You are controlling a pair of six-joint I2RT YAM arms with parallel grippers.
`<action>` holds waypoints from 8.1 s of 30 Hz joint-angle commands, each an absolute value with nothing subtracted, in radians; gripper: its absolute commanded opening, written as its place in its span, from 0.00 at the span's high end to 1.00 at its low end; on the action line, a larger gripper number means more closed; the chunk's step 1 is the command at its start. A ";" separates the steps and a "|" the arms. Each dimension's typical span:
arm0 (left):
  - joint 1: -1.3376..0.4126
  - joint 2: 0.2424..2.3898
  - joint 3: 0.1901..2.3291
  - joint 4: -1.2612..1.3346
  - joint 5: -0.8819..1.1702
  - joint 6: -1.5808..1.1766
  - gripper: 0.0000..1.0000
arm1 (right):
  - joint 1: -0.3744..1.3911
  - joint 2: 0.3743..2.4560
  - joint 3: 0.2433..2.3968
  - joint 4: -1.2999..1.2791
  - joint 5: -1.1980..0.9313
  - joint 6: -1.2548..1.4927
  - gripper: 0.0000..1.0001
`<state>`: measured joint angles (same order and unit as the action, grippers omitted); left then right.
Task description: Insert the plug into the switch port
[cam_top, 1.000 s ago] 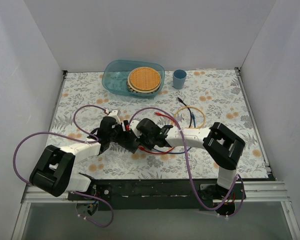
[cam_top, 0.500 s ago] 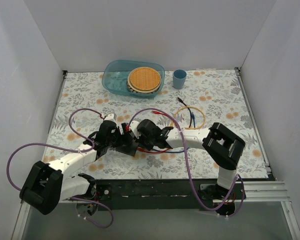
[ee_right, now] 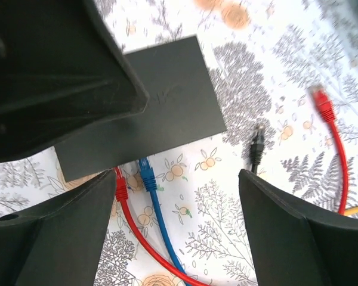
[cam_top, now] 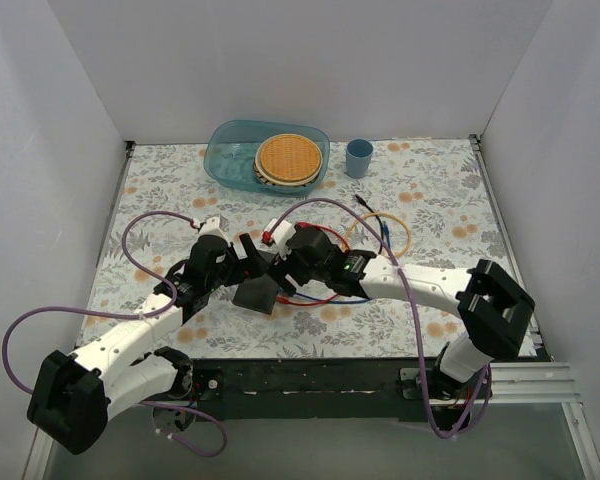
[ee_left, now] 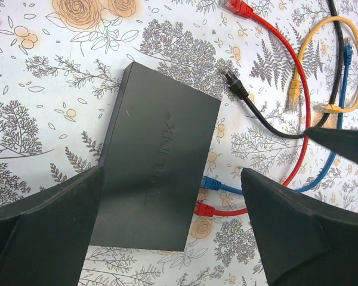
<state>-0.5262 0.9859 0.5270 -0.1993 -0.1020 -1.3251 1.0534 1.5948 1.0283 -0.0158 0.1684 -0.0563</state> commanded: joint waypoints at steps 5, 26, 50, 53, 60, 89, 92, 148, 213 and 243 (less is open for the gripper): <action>-0.531 0.960 0.563 -0.219 -0.115 -1.310 0.02 | 0.887 1.482 0.999 0.051 0.014 0.043 0.12; -0.531 0.985 0.580 -0.201 -0.040 -1.285 0.02 | 0.709 1.482 0.971 0.031 -0.229 0.095 0.23; -0.531 1.046 0.610 -0.176 0.042 -1.269 0.02 | 0.709 1.454 0.910 0.080 -0.184 0.146 0.22; -0.531 1.097 0.637 -0.195 0.043 -1.253 0.02 | 0.709 1.457 0.888 0.112 -0.186 0.150 0.22; -0.531 1.091 0.611 -0.152 0.069 -1.264 0.02 | 0.710 1.520 0.939 0.084 -0.187 0.135 0.23; -0.531 1.072 0.617 -0.164 0.101 -1.247 0.02 | 0.769 1.781 1.083 -0.049 -0.061 0.080 0.38; -0.531 1.069 0.617 -0.167 0.101 -1.244 0.02 | 0.773 1.818 1.112 -0.070 -0.032 0.084 0.41; -0.531 1.173 0.600 0.090 0.333 -1.339 0.26 | 0.782 1.413 0.858 0.078 -0.420 -0.046 0.99; -0.534 0.816 0.442 0.371 0.581 -1.152 1.00 | 0.680 1.413 0.868 0.454 -0.973 0.330 0.35; -0.535 0.775 0.440 0.380 0.588 -1.167 1.00 | 0.680 1.477 0.824 0.646 -1.075 0.445 0.62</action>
